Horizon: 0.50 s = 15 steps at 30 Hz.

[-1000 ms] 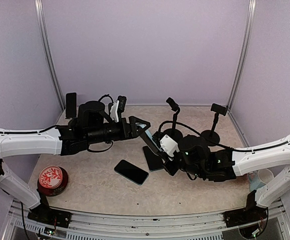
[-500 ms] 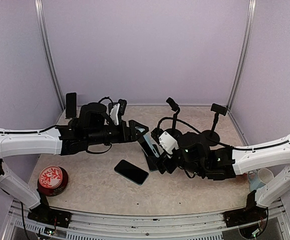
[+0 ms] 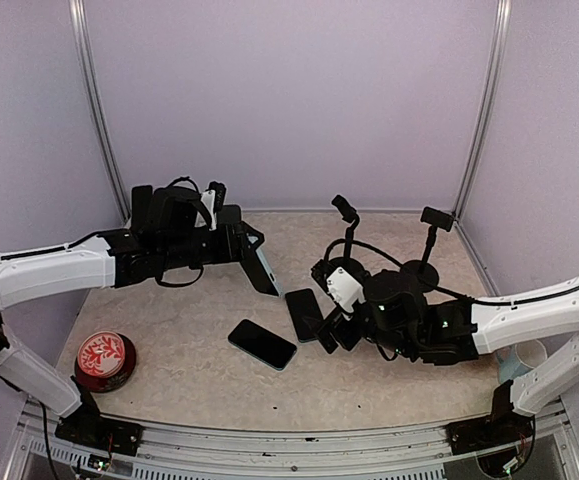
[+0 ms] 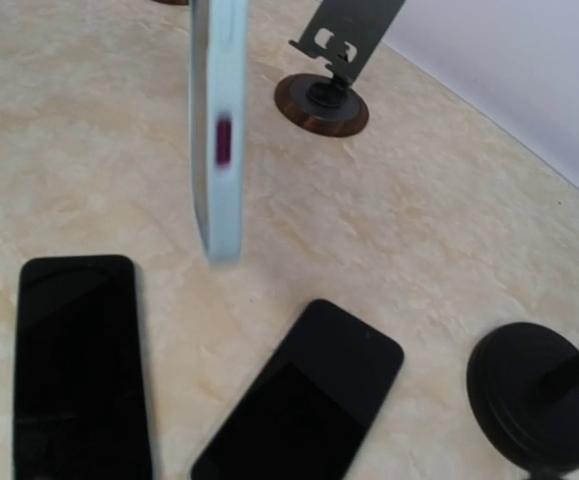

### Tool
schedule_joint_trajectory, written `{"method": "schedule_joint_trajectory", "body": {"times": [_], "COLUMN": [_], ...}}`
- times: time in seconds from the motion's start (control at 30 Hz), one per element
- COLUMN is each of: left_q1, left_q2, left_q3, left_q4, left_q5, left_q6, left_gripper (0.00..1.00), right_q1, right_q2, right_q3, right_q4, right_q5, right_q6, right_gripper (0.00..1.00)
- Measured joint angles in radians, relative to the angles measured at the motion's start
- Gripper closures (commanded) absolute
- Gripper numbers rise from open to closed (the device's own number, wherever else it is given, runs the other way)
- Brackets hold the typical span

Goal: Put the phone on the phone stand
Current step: Pass from the right arm to the left

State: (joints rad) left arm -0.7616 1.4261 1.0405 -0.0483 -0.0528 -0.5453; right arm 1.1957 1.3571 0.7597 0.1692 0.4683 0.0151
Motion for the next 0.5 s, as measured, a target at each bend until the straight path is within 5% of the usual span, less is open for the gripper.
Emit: {"method": "schedule_joint_trajectory", "body": {"times": [0.5], "left_q1": [0.129], "left_q2": [0.132], "left_q3": [0.224], "left_q4": [-0.156], "left_q5": [-0.188], "left_q6": [0.076], "left_gripper": [0.37], "right_q1": [0.0], "right_q2": [-0.006], "right_q3": [-0.014], "right_q4": [-0.005], "right_q5": [0.02], "right_q6": [0.03], "right_gripper": [0.0]}}
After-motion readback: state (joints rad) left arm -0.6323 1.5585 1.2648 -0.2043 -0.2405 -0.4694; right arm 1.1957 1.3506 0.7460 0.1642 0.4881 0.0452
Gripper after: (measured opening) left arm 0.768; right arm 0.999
